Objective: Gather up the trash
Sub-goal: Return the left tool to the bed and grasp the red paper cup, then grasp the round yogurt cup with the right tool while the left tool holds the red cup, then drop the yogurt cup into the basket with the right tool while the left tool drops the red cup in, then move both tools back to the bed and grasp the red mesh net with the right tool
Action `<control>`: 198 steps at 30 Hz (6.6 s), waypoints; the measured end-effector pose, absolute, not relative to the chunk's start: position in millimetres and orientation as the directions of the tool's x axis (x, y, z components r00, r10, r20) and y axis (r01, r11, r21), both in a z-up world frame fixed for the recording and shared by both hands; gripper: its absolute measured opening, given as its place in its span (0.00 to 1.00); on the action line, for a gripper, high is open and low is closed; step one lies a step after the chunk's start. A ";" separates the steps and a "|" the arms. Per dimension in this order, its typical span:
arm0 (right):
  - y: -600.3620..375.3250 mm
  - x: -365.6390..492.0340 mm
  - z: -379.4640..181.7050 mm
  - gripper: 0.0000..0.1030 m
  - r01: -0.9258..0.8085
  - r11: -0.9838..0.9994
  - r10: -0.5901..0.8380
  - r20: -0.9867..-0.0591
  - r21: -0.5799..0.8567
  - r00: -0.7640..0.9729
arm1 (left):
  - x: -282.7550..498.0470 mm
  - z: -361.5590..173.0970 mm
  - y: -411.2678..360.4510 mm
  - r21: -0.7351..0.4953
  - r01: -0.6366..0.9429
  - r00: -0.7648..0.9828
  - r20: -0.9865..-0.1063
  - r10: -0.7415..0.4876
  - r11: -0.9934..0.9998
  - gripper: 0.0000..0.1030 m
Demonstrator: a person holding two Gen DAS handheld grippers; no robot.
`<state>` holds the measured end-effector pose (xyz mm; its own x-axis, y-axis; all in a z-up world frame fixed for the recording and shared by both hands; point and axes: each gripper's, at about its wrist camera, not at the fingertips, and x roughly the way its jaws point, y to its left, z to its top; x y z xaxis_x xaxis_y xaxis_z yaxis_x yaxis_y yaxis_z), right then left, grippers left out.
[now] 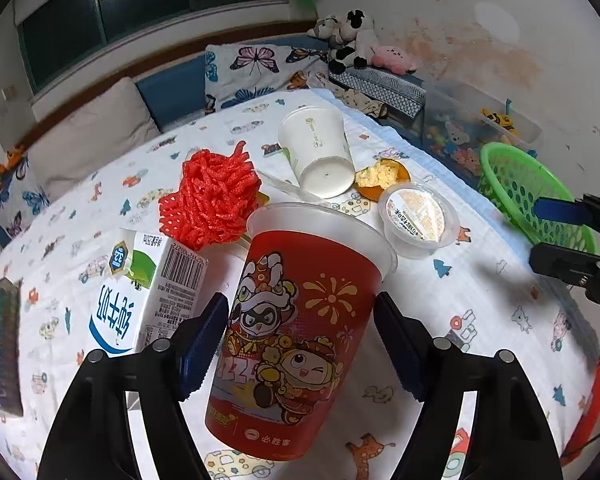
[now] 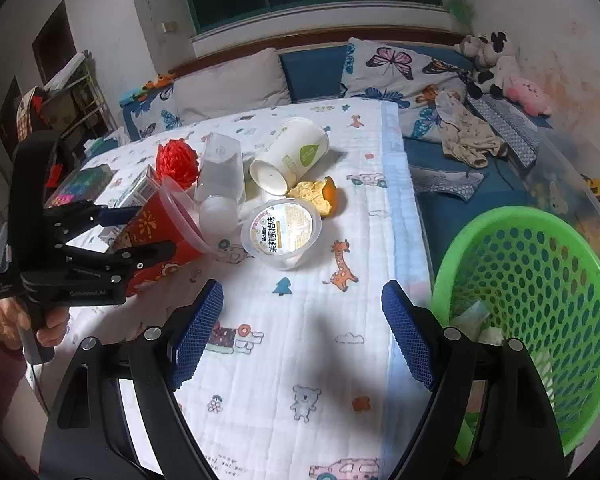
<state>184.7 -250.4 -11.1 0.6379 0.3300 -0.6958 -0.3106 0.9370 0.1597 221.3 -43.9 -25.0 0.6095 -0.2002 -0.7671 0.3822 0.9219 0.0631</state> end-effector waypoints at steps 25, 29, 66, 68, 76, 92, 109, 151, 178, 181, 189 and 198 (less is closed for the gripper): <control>-205.3 252.2 -52.3 0.69 -0.335 0.931 0.327 -0.736 0.144 0.592 | 175.3 19.5 10.5 -0.020 0.317 0.676 -0.696 -0.241 0.948 0.64; -201.4 256.2 -54.1 0.64 -0.343 0.927 0.337 -0.735 0.151 0.588 | 175.1 18.8 11.9 -0.025 0.312 0.675 -0.698 -0.240 0.950 0.64; -344.6 160.2 -24.8 0.63 -0.096 0.975 0.209 -0.676 0.201 0.706 | 177.1 31.7 -109.1 -0.012 0.494 0.632 -0.682 -0.369 0.869 0.64; -357.0 155.6 -27.2 0.63 -0.069 0.977 0.192 -0.680 0.203 0.708 | 176.8 31.9 -120.9 -0.010 0.511 0.625 -0.682 -0.380 0.859 0.64; -396.8 138.8 -37.8 0.63 0.018 0.976 0.140 -0.694 0.216 0.706 | 177.6 29.9 -167.0 0.004 0.573 0.592 -0.693 -0.411 0.820 0.64; -432.4 105.8 -36.6 0.70 0.087 0.975 0.080 -0.684 0.206 0.725 | 188.9 21.8 -240.0 -0.002 0.643 0.532 -0.718 -0.448 0.766 0.64; -449.6 74.8 -35.4 0.72 0.137 0.966 0.047 -0.669 0.220 0.742 | 199.4 1.1 -289.3 -0.031 0.667 0.471 -0.757 -0.453 0.745 0.64; -262.5 153.2 13.9 0.72 -0.283 0.941 0.333 -0.632 0.183 0.699 | 200.0 17.7 0.9 0.011 0.206 0.677 -0.723 -0.135 0.979 0.68; -100.3 258.1 17.0 0.63 -0.509 0.845 0.484 -0.639 0.164 0.598 | 217.2 -1.4 105.6 0.016 0.096 0.644 -0.763 -0.050 0.995 0.76; -93.1 268.6 13.9 0.61 -0.509 0.846 0.480 -0.646 0.161 0.593 | 220.9 -3.4 105.7 0.019 0.111 0.637 -0.769 -0.057 0.994 0.76; -80.2 287.9 1.3 0.48 -0.513 0.842 0.474 -0.678 0.165 0.561 | 230.3 -6.9 100.0 0.030 0.164 0.627 -0.775 -0.080 0.986 0.81; -91.1 283.0 6.3 0.37 -0.513 0.838 0.493 -0.658 0.185 0.569 | 248.3 -16.8 87.8 0.000 0.222 0.591 -0.795 -0.135 0.975 0.85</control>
